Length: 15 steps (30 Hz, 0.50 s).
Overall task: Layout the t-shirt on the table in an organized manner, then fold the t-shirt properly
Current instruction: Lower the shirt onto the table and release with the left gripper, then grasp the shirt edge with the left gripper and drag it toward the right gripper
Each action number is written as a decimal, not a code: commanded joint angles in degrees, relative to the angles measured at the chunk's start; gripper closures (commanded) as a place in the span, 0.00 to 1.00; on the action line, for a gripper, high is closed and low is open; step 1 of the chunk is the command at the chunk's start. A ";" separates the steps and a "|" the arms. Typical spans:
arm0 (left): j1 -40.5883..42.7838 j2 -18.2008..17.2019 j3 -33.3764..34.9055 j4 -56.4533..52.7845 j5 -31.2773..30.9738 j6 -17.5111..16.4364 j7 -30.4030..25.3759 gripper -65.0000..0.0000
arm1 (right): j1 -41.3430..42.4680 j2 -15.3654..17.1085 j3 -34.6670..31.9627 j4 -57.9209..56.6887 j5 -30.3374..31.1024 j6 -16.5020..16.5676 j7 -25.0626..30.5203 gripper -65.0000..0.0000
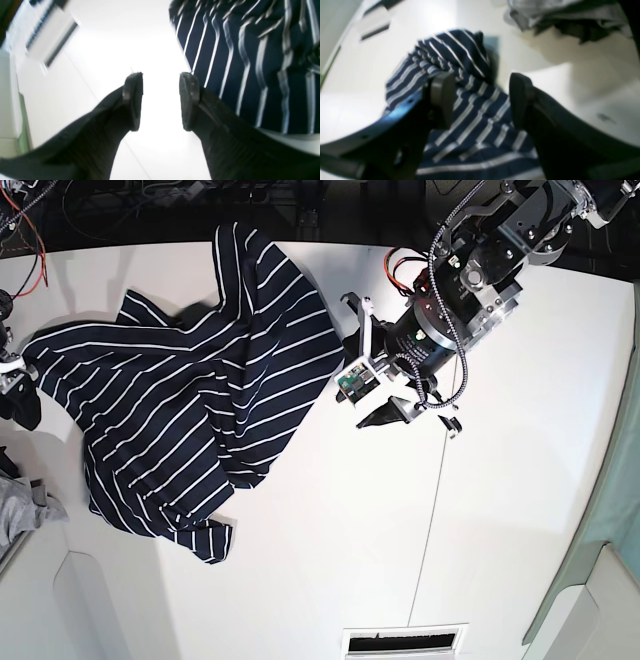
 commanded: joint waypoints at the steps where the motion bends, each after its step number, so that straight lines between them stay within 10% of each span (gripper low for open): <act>1: -1.73 1.60 -1.03 -1.49 -0.96 -0.15 -1.38 0.59 | 2.71 0.61 -0.85 0.90 -0.28 0.57 1.92 0.47; 15: -14.19 17.14 -2.40 -31.80 -6.19 -3.43 -3.26 0.59 | 24.59 0.13 -31.15 -24.11 -25.88 -4.02 16.74 0.47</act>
